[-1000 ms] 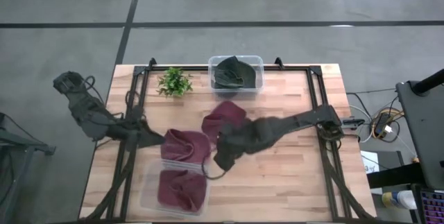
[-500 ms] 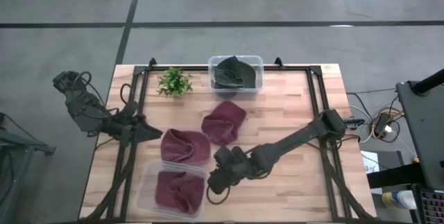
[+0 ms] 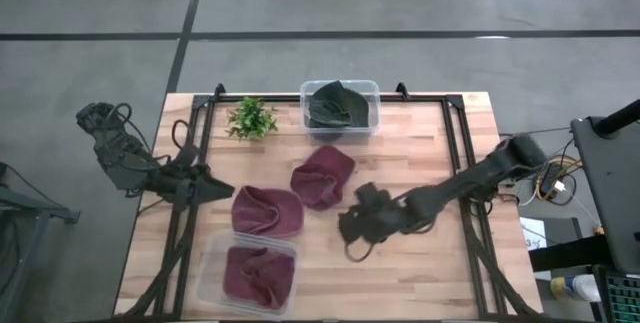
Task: Pick & Place hat
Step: Put the top red cap into the bottom transparent bin
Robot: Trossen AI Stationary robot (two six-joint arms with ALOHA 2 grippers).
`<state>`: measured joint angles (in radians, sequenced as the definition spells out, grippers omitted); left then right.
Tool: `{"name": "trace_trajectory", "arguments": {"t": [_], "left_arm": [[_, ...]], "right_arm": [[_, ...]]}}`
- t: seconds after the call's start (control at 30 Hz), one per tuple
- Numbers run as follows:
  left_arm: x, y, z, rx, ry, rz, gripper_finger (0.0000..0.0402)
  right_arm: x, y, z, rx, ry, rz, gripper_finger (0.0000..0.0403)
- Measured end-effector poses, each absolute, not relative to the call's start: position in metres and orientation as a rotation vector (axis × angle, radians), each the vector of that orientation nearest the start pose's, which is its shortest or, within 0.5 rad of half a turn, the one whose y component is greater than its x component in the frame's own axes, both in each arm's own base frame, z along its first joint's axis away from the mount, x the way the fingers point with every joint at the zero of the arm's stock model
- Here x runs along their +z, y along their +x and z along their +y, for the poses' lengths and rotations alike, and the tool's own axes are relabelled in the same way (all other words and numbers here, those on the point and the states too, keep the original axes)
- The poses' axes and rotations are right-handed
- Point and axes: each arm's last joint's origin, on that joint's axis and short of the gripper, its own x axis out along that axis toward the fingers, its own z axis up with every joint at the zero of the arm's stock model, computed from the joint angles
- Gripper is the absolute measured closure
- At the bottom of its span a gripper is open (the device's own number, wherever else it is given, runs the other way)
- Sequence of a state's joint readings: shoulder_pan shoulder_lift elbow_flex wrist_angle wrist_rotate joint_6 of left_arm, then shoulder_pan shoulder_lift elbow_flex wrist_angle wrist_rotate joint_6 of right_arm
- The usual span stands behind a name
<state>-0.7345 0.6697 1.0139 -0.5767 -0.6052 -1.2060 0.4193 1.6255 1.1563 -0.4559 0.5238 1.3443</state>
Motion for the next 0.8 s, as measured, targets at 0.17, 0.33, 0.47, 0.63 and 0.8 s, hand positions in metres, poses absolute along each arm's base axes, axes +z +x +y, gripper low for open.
{"name": "trace_trajectory", "arguments": {"t": [0.17,0.33,0.47,0.63,0.8], "left_arm": [[0.386,0.095,-0.061,0.046,-1.050,0.194,0.0250],[0.386,0.095,-0.061,0.061,-1.048,0.182,0.0250],[0.386,0.095,-0.060,0.076,-1.049,0.171,0.0250],[0.386,0.095,-0.060,0.085,-1.048,0.163,0.0250],[0.386,0.095,-0.059,0.104,-1.047,0.149,0.0250]], "right_arm": [[0.215,0.278,0.092,-0.747,1.095,0.423,0.0202],[0.195,0.258,0.068,-0.880,1.313,0.308,0.0202],[0.188,0.261,0.055,-0.887,1.368,0.242,0.0202],[0.175,0.269,0.039,-0.967,1.400,0.214,0.0202],[0.166,0.289,0.031,-0.949,1.416,0.291,0.0202]]}}
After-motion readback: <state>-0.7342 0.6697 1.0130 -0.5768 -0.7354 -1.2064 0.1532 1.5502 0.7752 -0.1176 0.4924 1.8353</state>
